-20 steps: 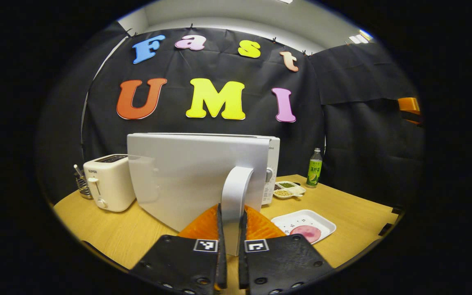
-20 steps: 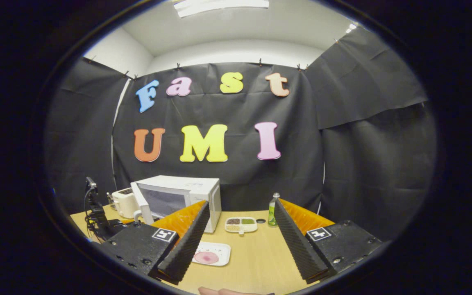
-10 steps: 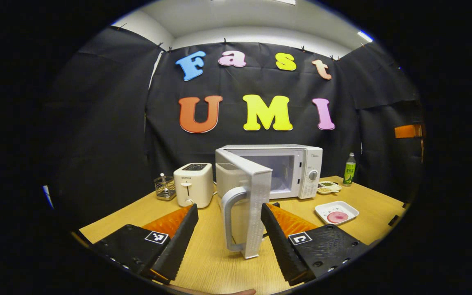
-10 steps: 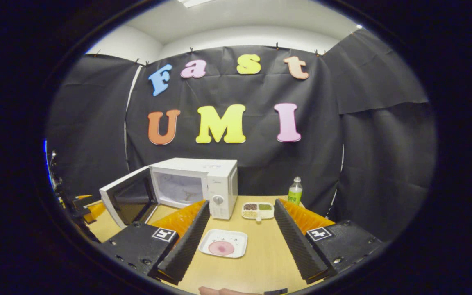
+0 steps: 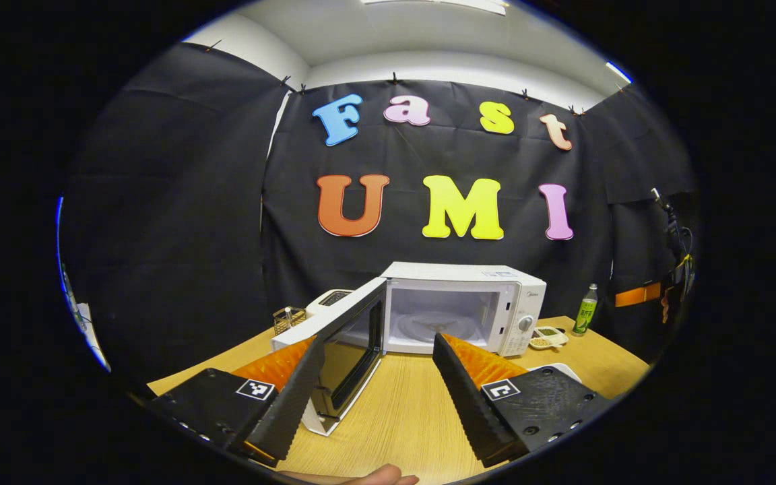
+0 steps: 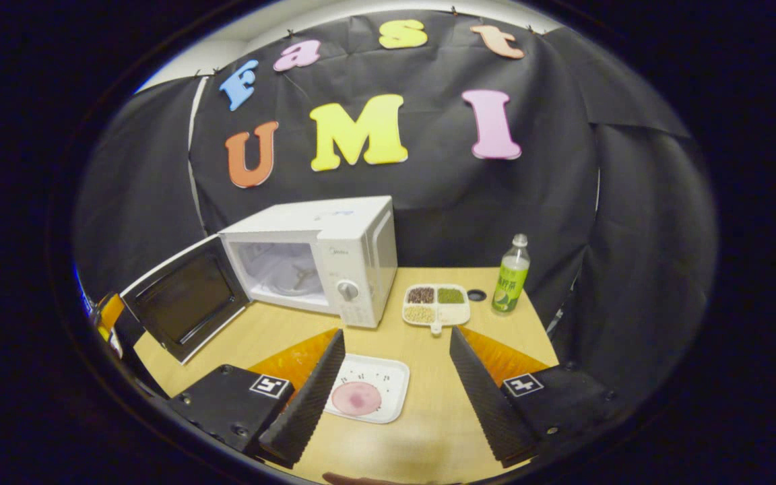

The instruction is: Open the microwave oven with the left hand, put the food in, and close the microwave oven.

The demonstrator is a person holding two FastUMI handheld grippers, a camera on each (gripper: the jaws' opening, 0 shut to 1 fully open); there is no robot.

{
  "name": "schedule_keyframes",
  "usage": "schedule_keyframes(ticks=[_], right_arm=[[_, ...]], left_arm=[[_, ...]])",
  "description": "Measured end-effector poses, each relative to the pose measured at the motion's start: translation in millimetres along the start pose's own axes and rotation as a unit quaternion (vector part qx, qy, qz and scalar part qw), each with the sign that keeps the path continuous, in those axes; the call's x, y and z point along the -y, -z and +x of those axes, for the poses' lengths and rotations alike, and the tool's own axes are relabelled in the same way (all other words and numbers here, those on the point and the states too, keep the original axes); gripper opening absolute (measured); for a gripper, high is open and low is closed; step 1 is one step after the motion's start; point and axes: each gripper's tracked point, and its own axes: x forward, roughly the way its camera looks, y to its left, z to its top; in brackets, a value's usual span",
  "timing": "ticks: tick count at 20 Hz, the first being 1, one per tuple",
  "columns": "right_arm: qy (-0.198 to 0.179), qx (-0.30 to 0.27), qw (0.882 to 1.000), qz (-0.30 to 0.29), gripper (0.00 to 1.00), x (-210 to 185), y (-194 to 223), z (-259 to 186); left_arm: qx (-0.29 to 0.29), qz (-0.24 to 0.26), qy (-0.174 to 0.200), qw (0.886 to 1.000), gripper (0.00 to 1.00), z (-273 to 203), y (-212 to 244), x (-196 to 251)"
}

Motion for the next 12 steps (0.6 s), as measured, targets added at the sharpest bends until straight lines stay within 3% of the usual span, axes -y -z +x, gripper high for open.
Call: schedule_keyframes(ticks=[3, 5, 6, 8, 9, 10, 12], right_arm=[[-0.013, -0.11, 0.994, 0.009, 0.98, 12, 33, 40], [-0.04, -0.189, 0.98, 0.037, 0.94, 10, 64, 61], [-0.054, -0.223, 0.972, 0.055, 0.82, 8, 77, 70], [-0.071, -0.27, 0.958, 0.072, 0.82, 6, 94, 88], [-0.075, -0.287, 0.952, 0.074, 0.92, 4, 102, 97], [-0.075, -0.303, 0.947, 0.078, 0.78, 3, 109, 104], [-0.083, -0.345, 0.931, 0.084, 0.79, 2, 129, 115]], left_arm=[[0.022, -0.002, 0.005, 1.0, 0.95, 4, -25, 12], [0.019, 0.009, -0.003, 1.0, 0.95, 6, -29, 14], [0.014, 0.013, -0.004, 1.0, 0.95, 8, -27, 17], [0.015, 0.02, -0.001, 1.0, 0.95, 7, -31, 26], [0.017, 0.023, 0.0, 1.0, 0.95, 8, -31, 28], [0.018, 0.024, 0.004, 1.0, 0.95, 6, -32, 30], [0.022, 0.02, 0.015, 0.999, 0.95, 7, -33, 36]])
